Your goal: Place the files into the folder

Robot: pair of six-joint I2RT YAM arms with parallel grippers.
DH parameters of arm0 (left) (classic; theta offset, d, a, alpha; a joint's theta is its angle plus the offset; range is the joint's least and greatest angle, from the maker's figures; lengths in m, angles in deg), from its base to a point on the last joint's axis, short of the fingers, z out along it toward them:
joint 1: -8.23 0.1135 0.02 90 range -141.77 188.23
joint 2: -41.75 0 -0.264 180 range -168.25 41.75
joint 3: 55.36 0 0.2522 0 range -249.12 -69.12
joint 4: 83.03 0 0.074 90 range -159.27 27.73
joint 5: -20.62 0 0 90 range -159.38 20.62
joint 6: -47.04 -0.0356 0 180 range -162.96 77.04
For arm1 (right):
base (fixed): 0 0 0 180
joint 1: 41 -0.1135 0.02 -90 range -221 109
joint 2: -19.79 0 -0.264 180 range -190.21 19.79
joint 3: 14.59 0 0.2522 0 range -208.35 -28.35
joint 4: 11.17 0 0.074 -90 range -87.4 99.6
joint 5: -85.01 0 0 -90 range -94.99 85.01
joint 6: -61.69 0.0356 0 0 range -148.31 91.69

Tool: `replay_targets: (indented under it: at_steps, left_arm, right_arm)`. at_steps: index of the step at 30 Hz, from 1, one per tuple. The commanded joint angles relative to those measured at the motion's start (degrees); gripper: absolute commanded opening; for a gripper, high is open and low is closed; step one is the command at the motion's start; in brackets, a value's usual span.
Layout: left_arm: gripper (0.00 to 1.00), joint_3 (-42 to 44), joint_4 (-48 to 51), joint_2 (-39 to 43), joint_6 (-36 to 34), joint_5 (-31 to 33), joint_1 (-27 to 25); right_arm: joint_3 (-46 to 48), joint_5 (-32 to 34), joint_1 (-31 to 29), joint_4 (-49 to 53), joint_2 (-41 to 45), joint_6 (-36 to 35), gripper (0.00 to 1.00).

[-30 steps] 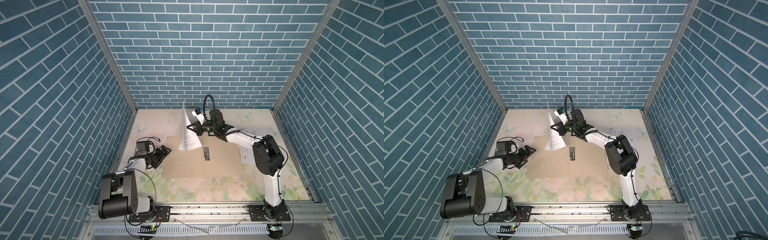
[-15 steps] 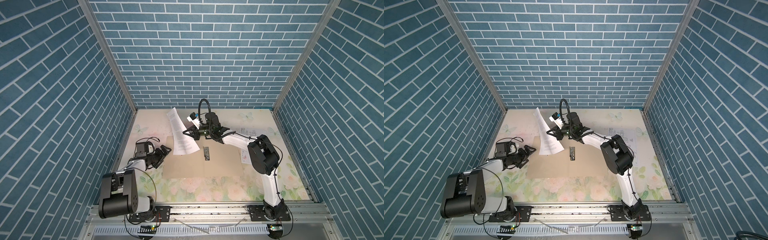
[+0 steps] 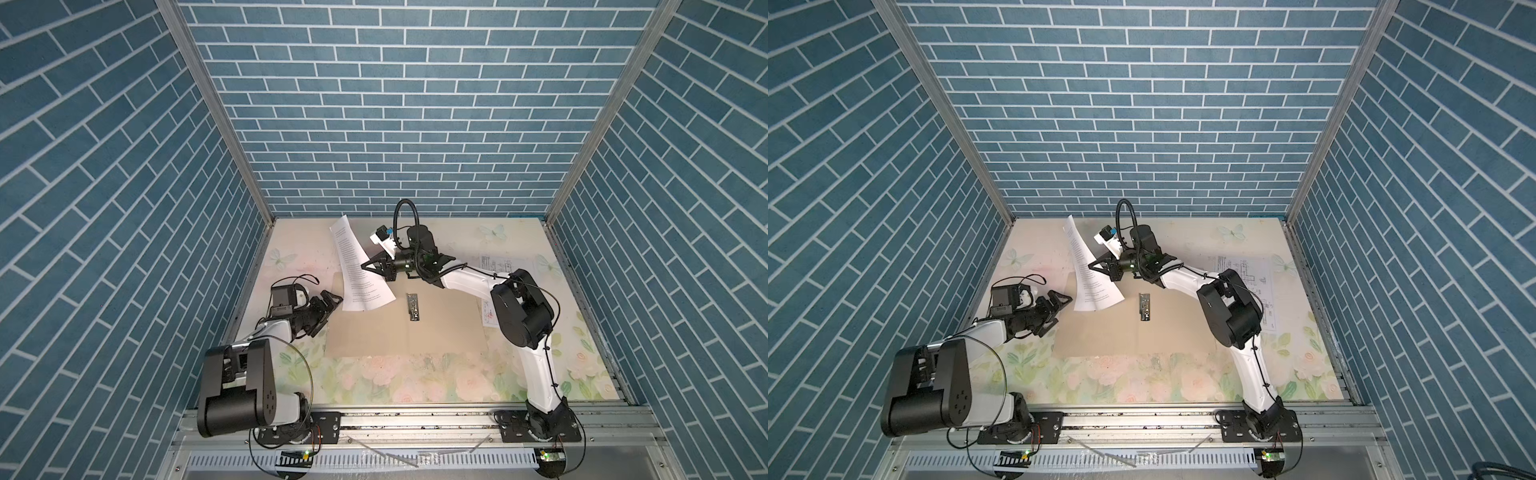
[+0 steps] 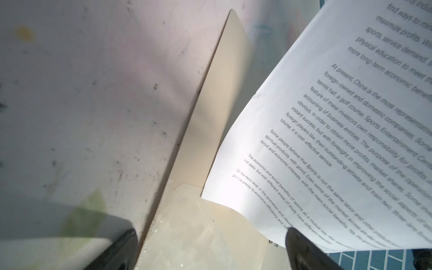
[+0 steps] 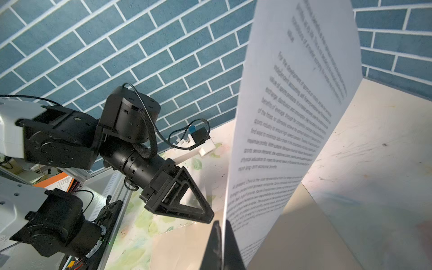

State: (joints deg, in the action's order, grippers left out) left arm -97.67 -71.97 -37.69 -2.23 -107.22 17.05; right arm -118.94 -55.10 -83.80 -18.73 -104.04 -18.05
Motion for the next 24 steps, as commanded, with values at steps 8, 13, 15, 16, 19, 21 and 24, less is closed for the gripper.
replay_targets:
  at_steps: [8, 13, 15, 16, 19, 21, 24]
  left_arm:
    - [1.0, 2.8, 2.4, -1.1, 0.7, 0.2, 0.3]
    - [1.0, 2.9, 2.2, -1.2, 0.8, 0.1, 0.4]
    - [0.99, 2.9, 2.3, -1.1, 0.7, 0.1, 0.4]
    - [1.0, 2.9, 2.5, -1.0, 0.6, 0.1, 0.4]
    - [1.0, 2.9, 2.8, -0.4, 0.5, 0.4, 0.4]
    - [1.0, 3.0, 2.6, 0.0, 0.7, 0.4, 0.4]
    - [1.0, 3.0, 1.9, 0.0, 1.3, 0.1, 0.4]
  right_arm:
    - [-1.4, -3.0, -0.3, -5.9, -1.4, 2.1, 0.0]
    - [-0.4, -2.0, -0.3, -7.0, -1.4, 3.3, 0.0]
    - [-0.1, 1.3, -0.3, -4.7, -1.2, 1.7, 0.0]
    - [0.0, 2.8, -0.3, -2.7, -0.8, -0.2, 0.0]
    - [0.8, 4.4, -0.3, -1.1, 0.8, -3.5, 0.0]
    - [1.3, 4.2, -0.3, -1.2, 1.5, -4.2, 0.0]
    - [0.5, 3.4, -0.3, -0.8, 1.2, -4.5, 0.0]
